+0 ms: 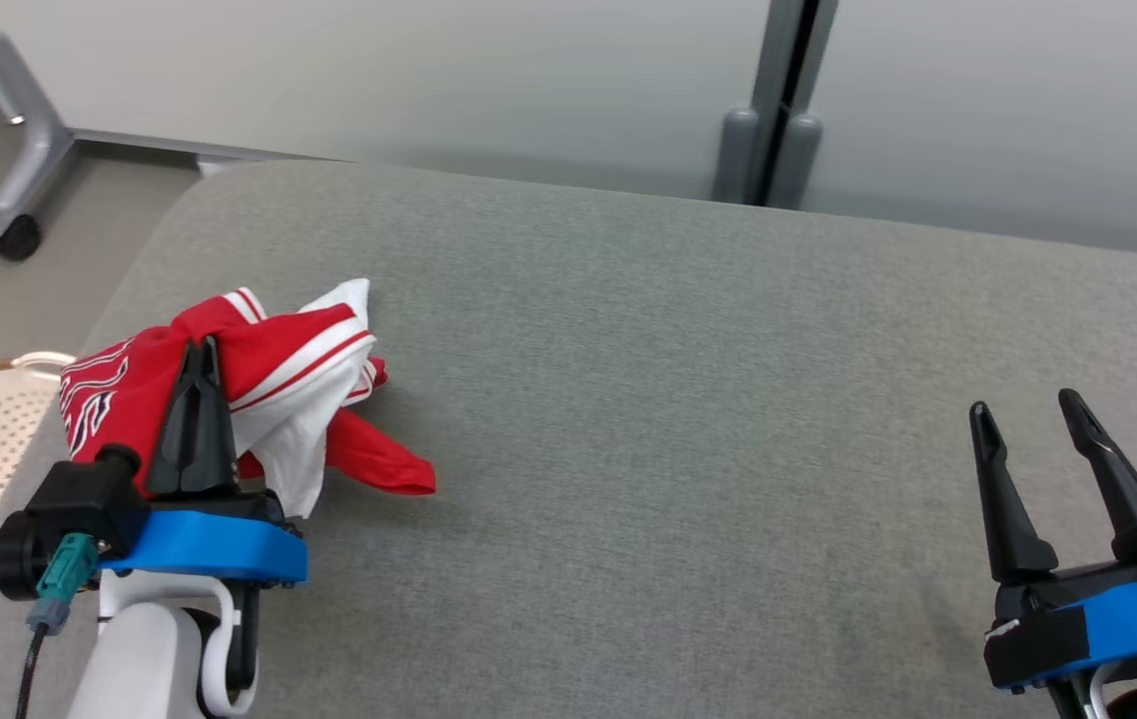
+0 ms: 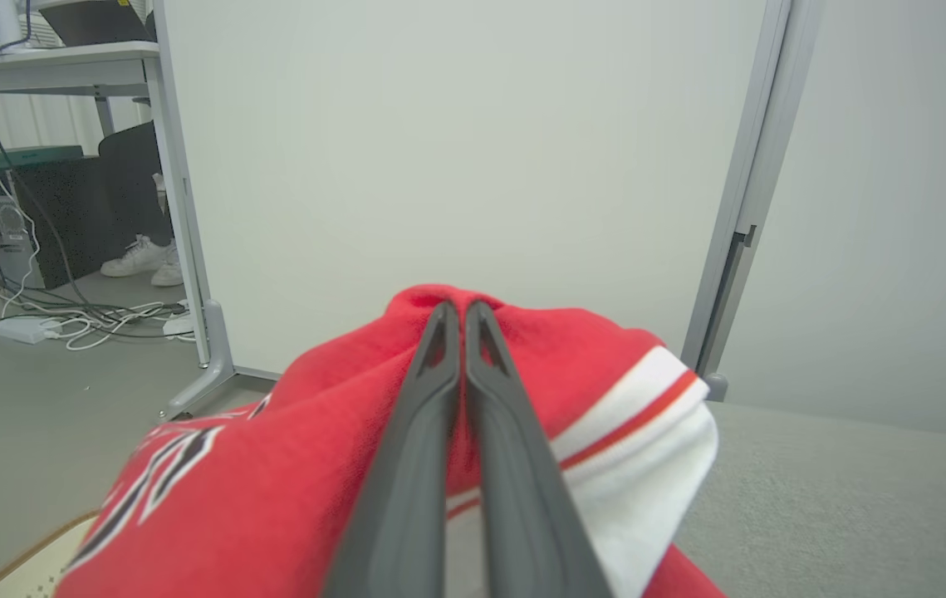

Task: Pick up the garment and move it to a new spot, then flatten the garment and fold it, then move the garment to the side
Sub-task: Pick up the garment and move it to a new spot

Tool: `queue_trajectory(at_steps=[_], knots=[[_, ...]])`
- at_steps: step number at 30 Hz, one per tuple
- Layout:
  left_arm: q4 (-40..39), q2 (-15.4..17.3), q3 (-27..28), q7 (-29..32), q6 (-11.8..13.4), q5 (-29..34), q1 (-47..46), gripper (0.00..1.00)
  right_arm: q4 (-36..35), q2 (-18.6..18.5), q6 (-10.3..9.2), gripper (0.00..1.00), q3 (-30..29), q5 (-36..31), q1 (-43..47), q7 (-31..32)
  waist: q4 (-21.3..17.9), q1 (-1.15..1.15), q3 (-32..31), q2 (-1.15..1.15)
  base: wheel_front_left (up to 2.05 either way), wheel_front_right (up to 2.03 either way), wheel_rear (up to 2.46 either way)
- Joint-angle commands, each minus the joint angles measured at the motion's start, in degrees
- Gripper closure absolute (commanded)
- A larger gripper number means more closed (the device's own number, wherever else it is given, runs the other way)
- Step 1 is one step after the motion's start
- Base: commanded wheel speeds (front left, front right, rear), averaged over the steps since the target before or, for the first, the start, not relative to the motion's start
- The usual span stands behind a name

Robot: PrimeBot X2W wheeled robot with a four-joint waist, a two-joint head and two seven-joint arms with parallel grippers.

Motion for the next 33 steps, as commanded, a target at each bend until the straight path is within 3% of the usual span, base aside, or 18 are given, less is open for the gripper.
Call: queue_trajectory(at_steps=[1,7,15,24,25,26,30,33], knots=[[-2.3,-0.7,-0.5,0.6,0.3,0.0,1.4,1.0,0.2,0.3,0.0,0.0,0.5,0.5,-0.1,-0.5,-2.4,0.02,-0.4,0.02,0.0,0.0,0.0],[-6.9,-4.0,-6.2,3.1,-1.5,-0.4,0.9,1.0,0.8,1.1,0.0,0.0,1.1,1.1,-1.4,-1.5,-9.2,0.02,2.7,0.02,0.0,0.0,0.0],[-4.3,-6.2,-16.5,4.4,-3.8,0.3,-5.9,1.0,3.6,2.2,0.0,0.0,1.9,2.3,-2.8,-4.1,-20.7,0.02,7.4,0.02,0.0,0.0,0.0],[3.1,-6.8,-23.3,3.9,-4.8,-1.2,-7.1,1.0,7.1,2.7,0.0,0.0,2.1,3.5,-3.3,-6.8,-26.5,0.02,9.6,0.02,0.0,0.0,0.0],[3.7,-6.7,-24.0,3.4,-4.7,-1.1,-7.2,0.8,7.4,2.7,0.0,0.0,2.1,3.5,-3.3,-7.0,-26.6,0.02,9.6,0.02,0.0,0.0,0.0],[4.4,-6.8,-24.9,3.0,-4.9,-1.3,-7.3,0.0,7.7,2.7,0.0,0.0,2.0,3.4,-3.3,-7.2,-26.4,0.02,9.5,0.02,0.0,0.0,0.0],[4.4,-6.0,-25.6,0.7,-4.9,-1.1,-8.2,0.0,8.6,2.8,0.0,0.0,1.8,2.9,-3.2,-7.5,-24.4,0.02,8.4,0.02,0.0,0.0,0.0],[2.8,-5.2,-23.8,-0.6,-3.6,-0.7,-8.0,0.0,8.5,2.8,0.0,0.0,1.7,2.7,-3.2,-7.2,-22.0,0.02,7.1,0.02,0.0,0.0,0.0]])
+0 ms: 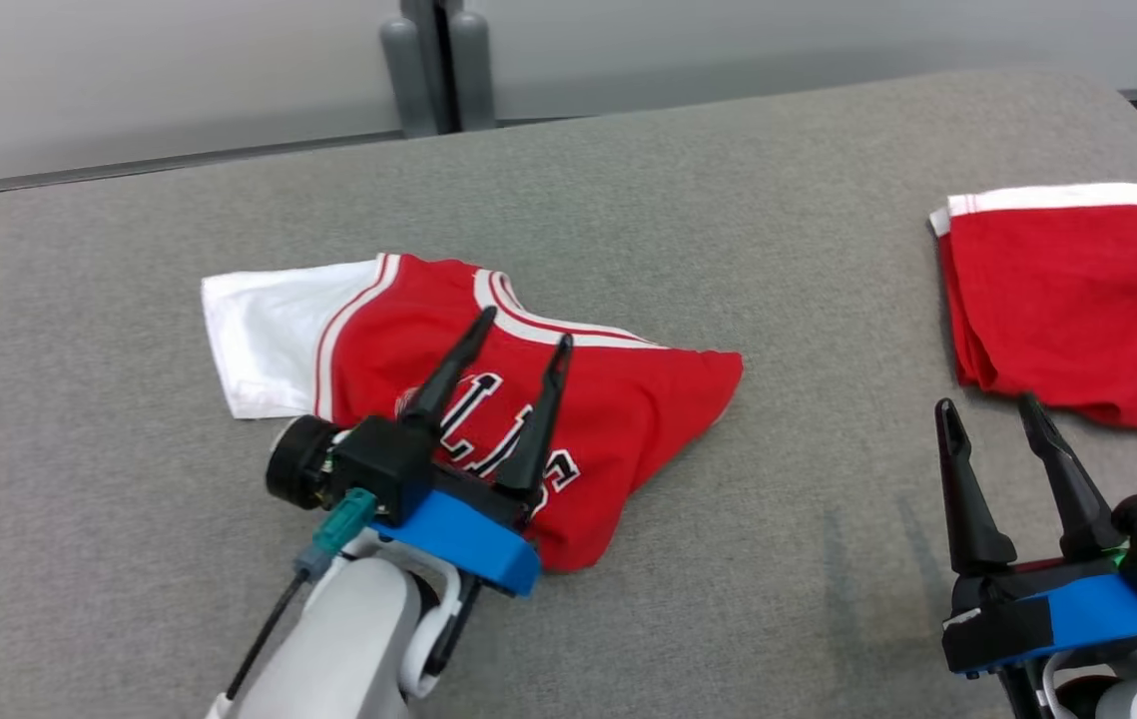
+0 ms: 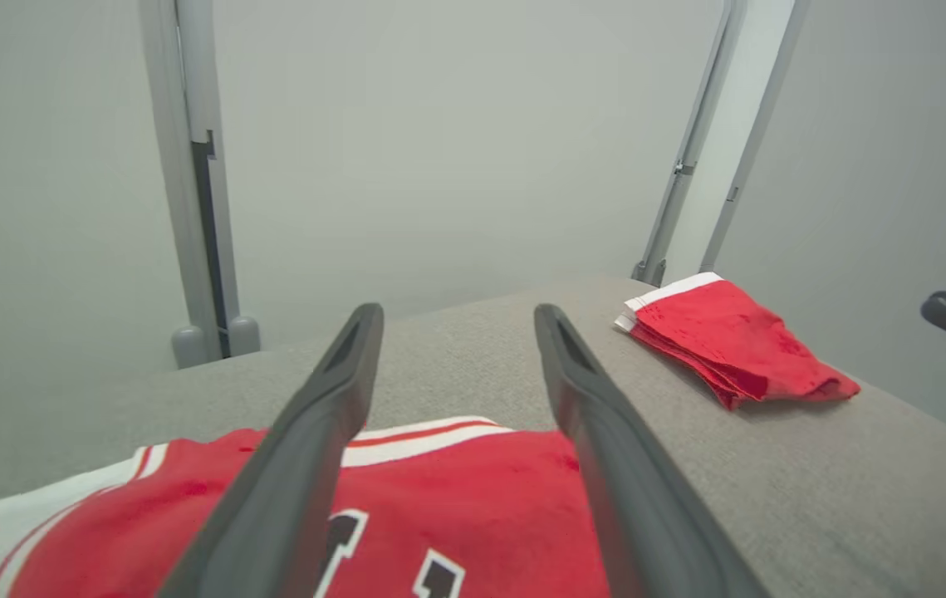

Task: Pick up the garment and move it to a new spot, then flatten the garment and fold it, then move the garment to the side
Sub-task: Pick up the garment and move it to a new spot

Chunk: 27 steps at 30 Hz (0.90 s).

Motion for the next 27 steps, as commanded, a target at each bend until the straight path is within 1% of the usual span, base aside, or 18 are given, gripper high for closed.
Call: queue_trajectory(at_steps=[1,5,7,10,13,17,21,27], knots=[[-0.8,0.7,1.1,-0.4,0.8,0.4,0.0,0.0,-0.2,0.1,0.0,0.0,-0.1,-0.4,-0.2,0.2,1.0,0.0,-0.3,-0.01,0.0,0.0,0.0],[-2.8,2.8,6.5,-0.8,4.9,0.1,2.2,0.0,-0.7,-0.1,0.0,0.0,-0.1,-0.8,0.3,1.0,4.7,0.0,-2.4,-0.01,0.0,0.0,0.0],[-3.8,4.0,9.4,-0.9,6.4,0.0,3.6,0.0,-0.9,-0.4,0.0,0.0,-0.2,-1.0,0.7,1.5,6.5,0.0,-3.4,-0.01,0.0,0.0,0.0],[-5.2,5.8,13.0,-0.9,7.7,-0.2,6.5,0.0,-1.0,-0.7,0.0,0.0,-0.4,-1.2,1.2,2.2,8.6,0.0,-4.9,-0.01,0.0,0.0,0.0],[-5.8,7.6,15.7,-0.9,8.3,-0.5,9.4,0.0,-1.3,-0.7,0.0,0.0,-0.7,-1.4,2.0,2.9,10.0,0.0,-6.2,-0.01,0.0,0.0,0.0],[-5.8,9.4,17.1,-0.9,7.8,-0.6,13.3,0.0,-1.2,-0.6,0.0,0.0,-0.6,-1.3,3.2,3.5,10.5,0.0,-8.4,-0.01,0.0,0.0,0.0],[-5.9,10.4,16.3,-0.4,7.0,-0.7,16.1,0.0,-0.8,-0.8,0.0,0.0,-0.5,-1.7,4.6,4.5,10.0,0.0,-10.4,-0.01,0.0,0.0,0.0],[-7.2,11.3,15.5,1.1,7.3,-0.9,19.9,0.0,-1.3,-0.8,0.0,0.0,-0.4,-2.0,7.4,5.7,8.9,0.0,-13.2,-0.01,0.0,0.0,0.0]])
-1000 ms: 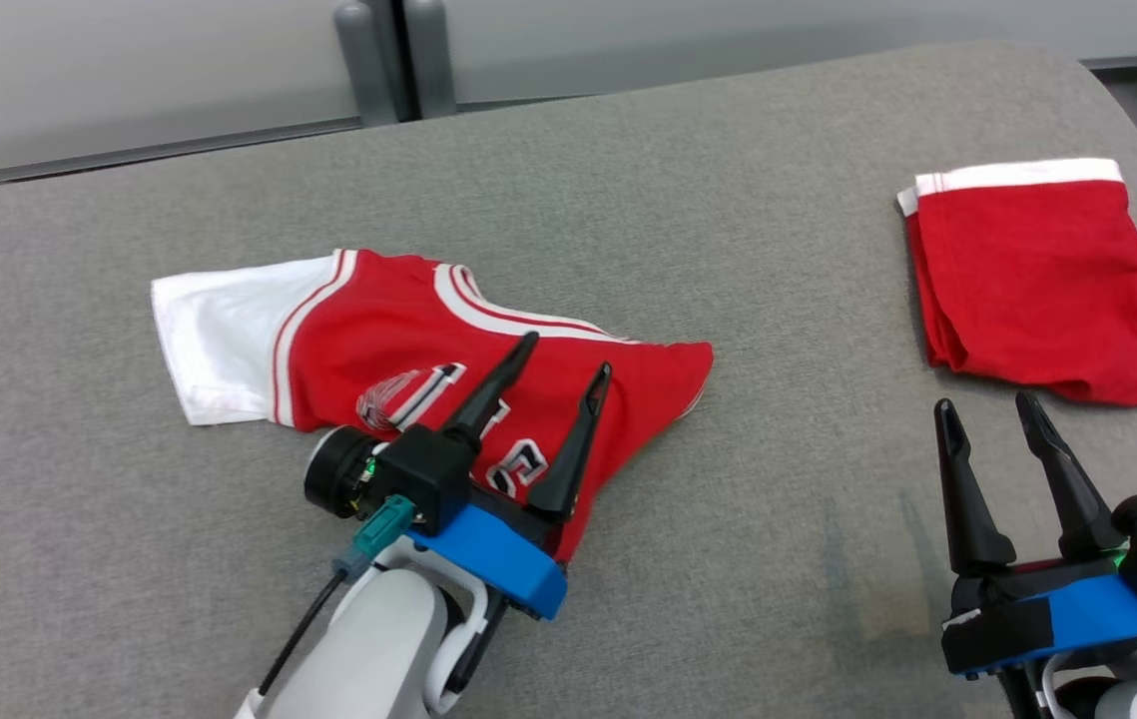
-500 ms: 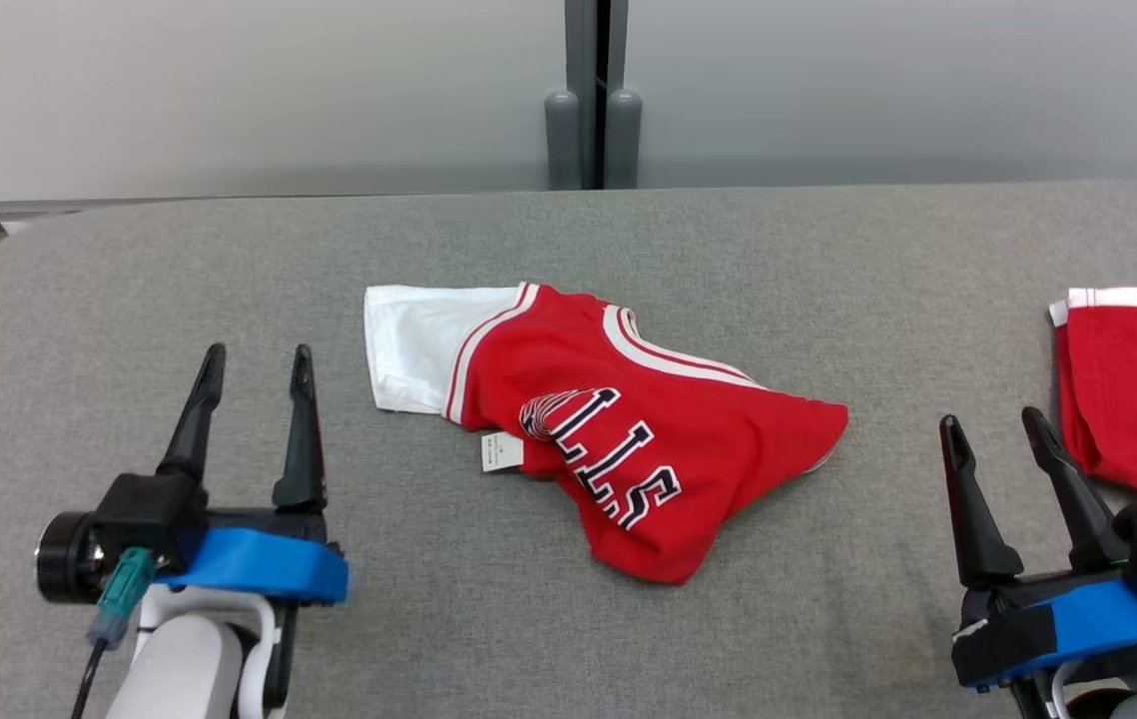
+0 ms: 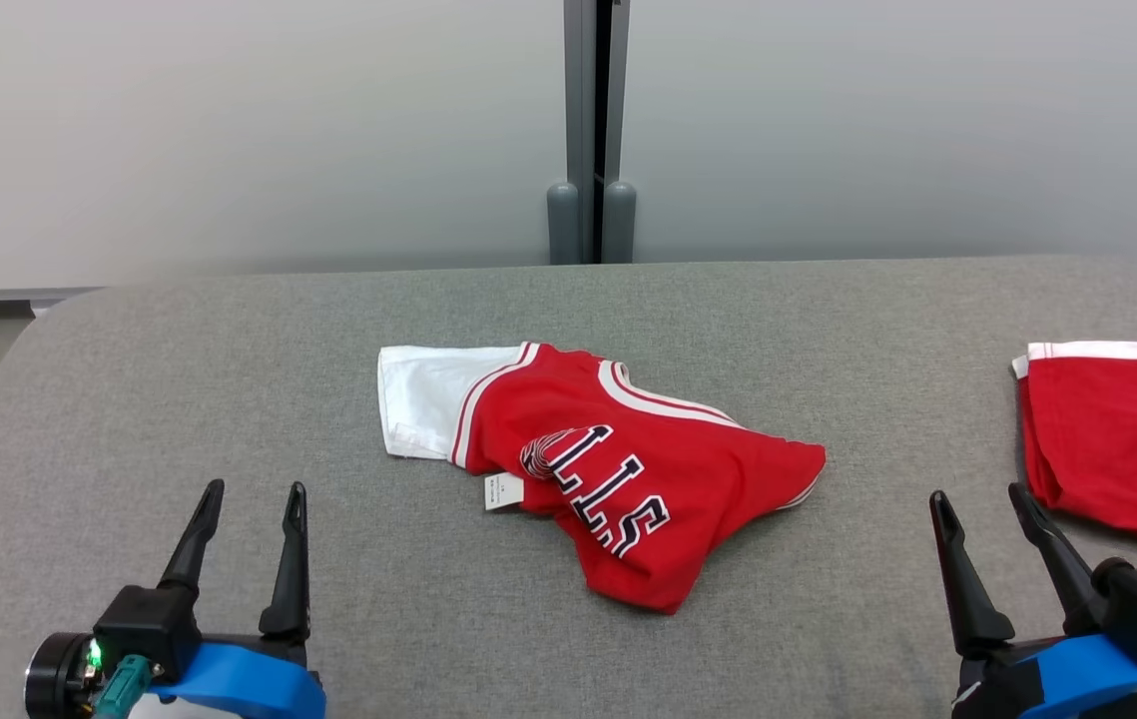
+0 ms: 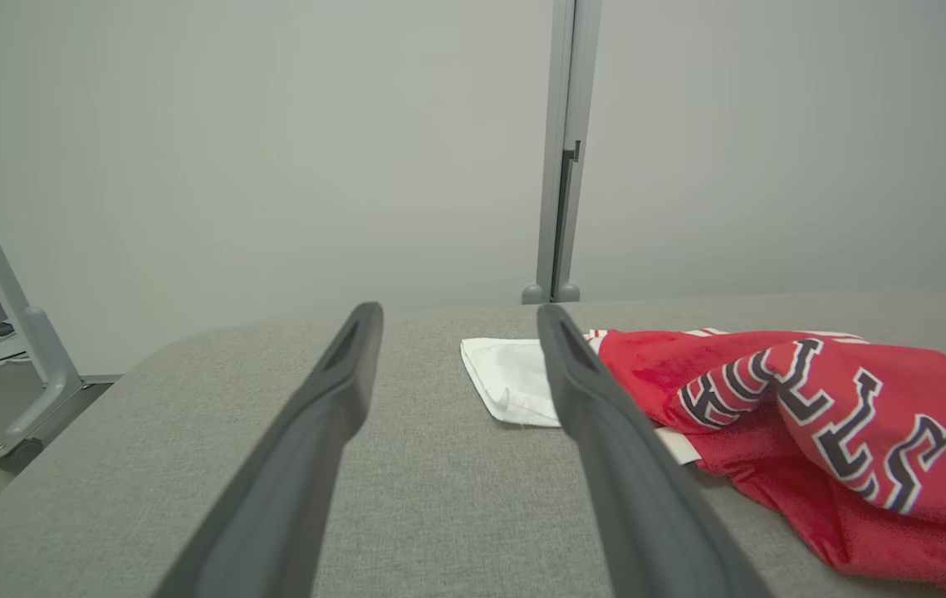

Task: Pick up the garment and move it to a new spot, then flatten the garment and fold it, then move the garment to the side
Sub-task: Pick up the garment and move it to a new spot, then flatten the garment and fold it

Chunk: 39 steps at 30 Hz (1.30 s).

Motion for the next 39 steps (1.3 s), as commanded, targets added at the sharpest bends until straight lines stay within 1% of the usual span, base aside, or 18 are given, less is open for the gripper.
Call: queue_trajectory(at_steps=[1,7,18,24,27,33,34,39], knots=[[-0.5,0.4,-0.1,0.3,0.3,-0.3,1.1,0.0,-0.4,-0.2,0.0,0.0,0.0,-0.4,1.1,0.3,-0.7,0.01,-1.0,0.01,0.0,0.0,0.0],[-2.0,1.2,-0.2,1.2,0.3,-0.7,3.2,0.0,-1.7,-0.1,0.0,0.0,-0.3,-0.5,2.7,1.3,-0.9,0.01,-1.5,0.01,0.0,0.0,0.0],[-3.1,1.8,-0.5,1.4,0.9,-0.9,3.3,0.0,-2.6,0.2,0.0,0.0,-0.4,-0.2,2.8,1.7,-0.7,0.01,-1.3,0.01,0.0,0.0,0.0],[-3.4,1.3,-0.8,1.0,1.2,-1.3,2.9,0.0,-2.8,0.3,0.0,0.0,-0.5,-0.3,2.9,2.0,-0.6,0.01,-0.9,0.01,0.0,0.0,0.0],[-3.9,1.3,-0.8,0.9,1.3,-1.4,2.0,0.0,-2.3,-0.2,0.0,0.0,-0.7,-0.1,2.0,2.0,-0.4,0.01,0.1,0.01,0.0,0.0,0.0],[-4.5,0.9,-1.3,0.4,0.7,-0.9,-1.3,0.0,2.7,-2.9,0.0,0.0,0.6,0.7,-2.3,1.9,1.0,0.01,4.3,0.01,0.0,0.0,0.0],[-4.5,0.9,-1.3,0.4,0.7,-0.9,-1.3,0.0,2.7,-2.9,0.0,0.0,0.6,0.7,-2.3,1.9,1.0,0.01,4.3,0.01,0.0,0.0,0.0],[-4.1,-0.1,-1.8,-0.6,0.2,-0.4,-5.4,0.0,8.8,-4.7,0.0,0.0,2.2,2.2,-8.1,0.6,2.9,0.01,9.7,0.01,0.0,0.0,0.0]])
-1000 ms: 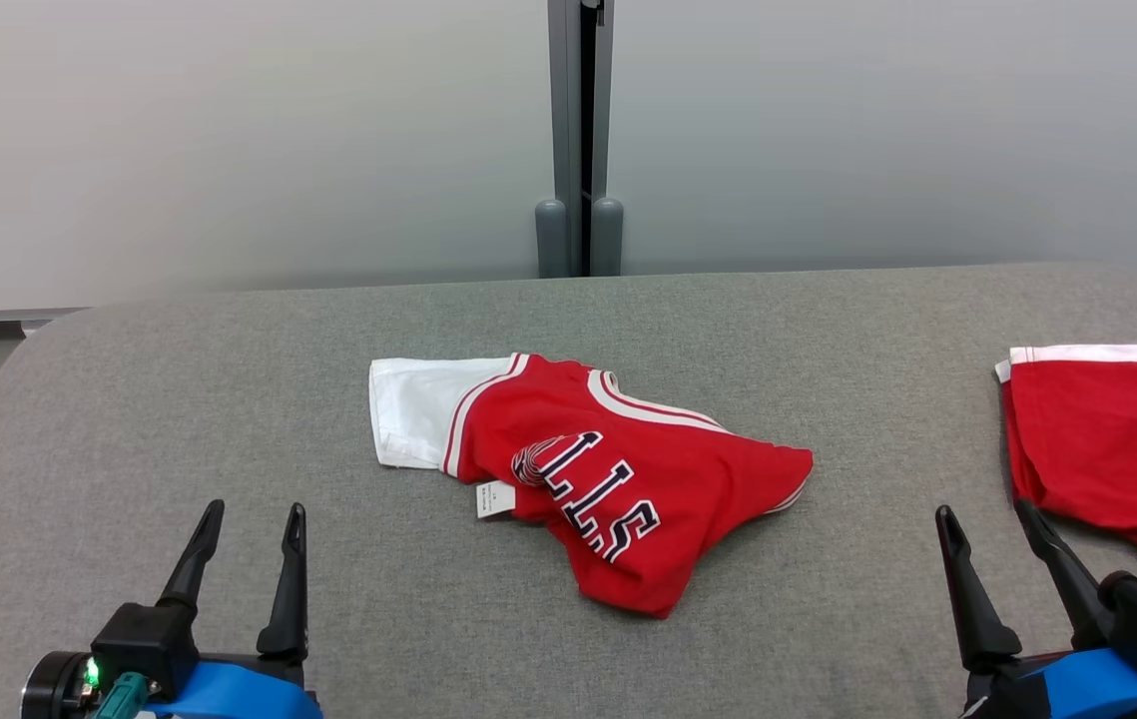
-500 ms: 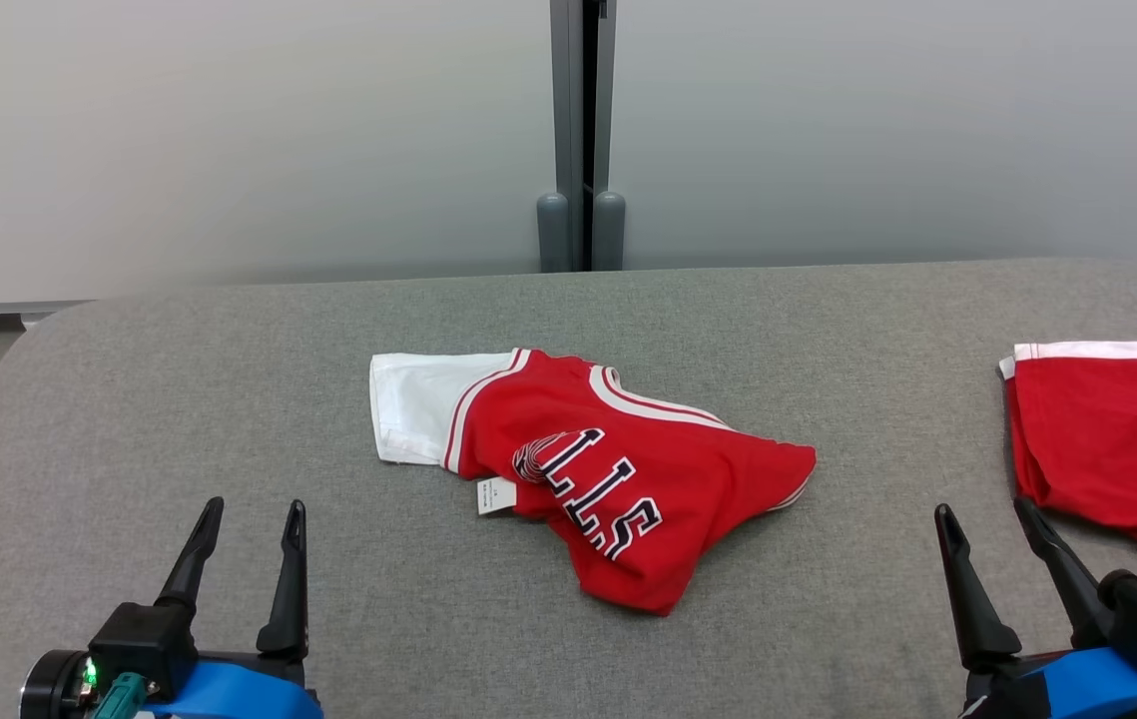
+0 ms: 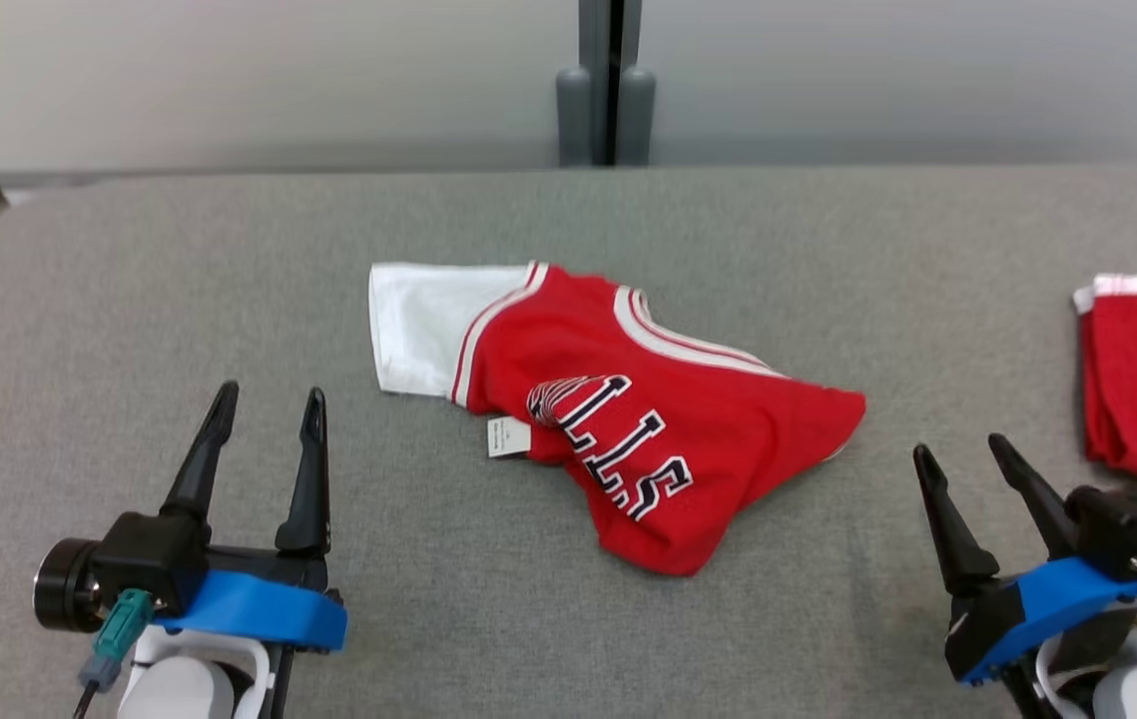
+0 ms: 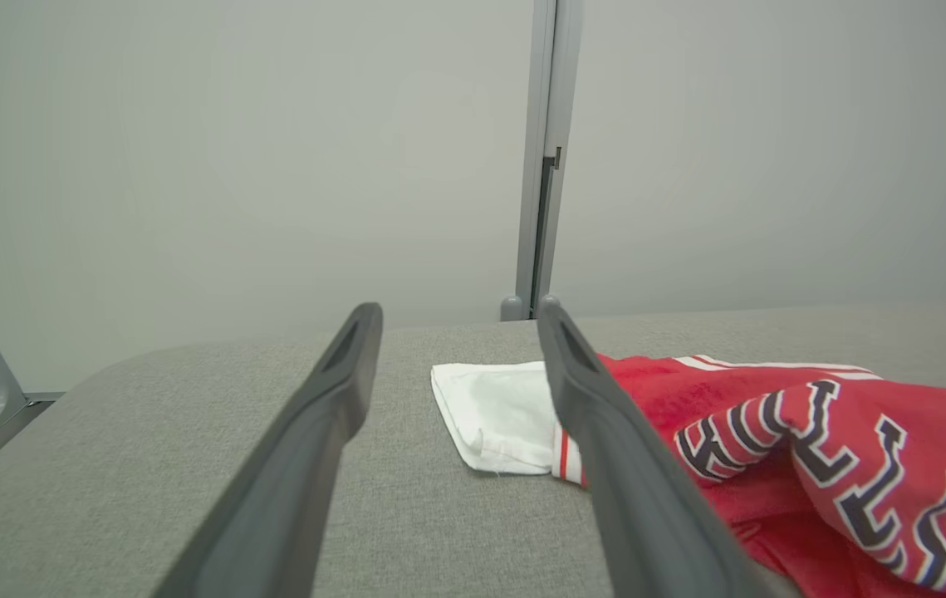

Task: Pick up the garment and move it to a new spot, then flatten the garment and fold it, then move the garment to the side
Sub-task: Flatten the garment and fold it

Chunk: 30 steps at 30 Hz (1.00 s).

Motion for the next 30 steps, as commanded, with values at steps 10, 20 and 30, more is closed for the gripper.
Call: queue_trajectory(at_steps=[10,20,30], knots=[[2.2,-1.8,-0.6,-1.4,-1.3,1.4,-6.8,0.0,17.9,-3.8,0.0,0.0,7.0,3.1,-15.1,-2.2,4.4,-0.01,8.5,-0.01,0.0,0.0,0.0],[3.5,-2.9,-0.2,-1.7,-1.8,2.5,-8.1,0.0,28.3,-6.3,0.0,1.0,16.2,9.0,-21.0,-3.6,4.8,-0.01,8.6,-0.01,0.0,0.0,0.0],[2.6,-3.0,1.6,-1.7,-0.8,3.6,-5.2,0.0,13.6,-7.4,0.0,1.0,22.3,8.0,-22.1,-6.5,2.8,-0.01,4.5,-0.01,0.0,0.0,0.0]])
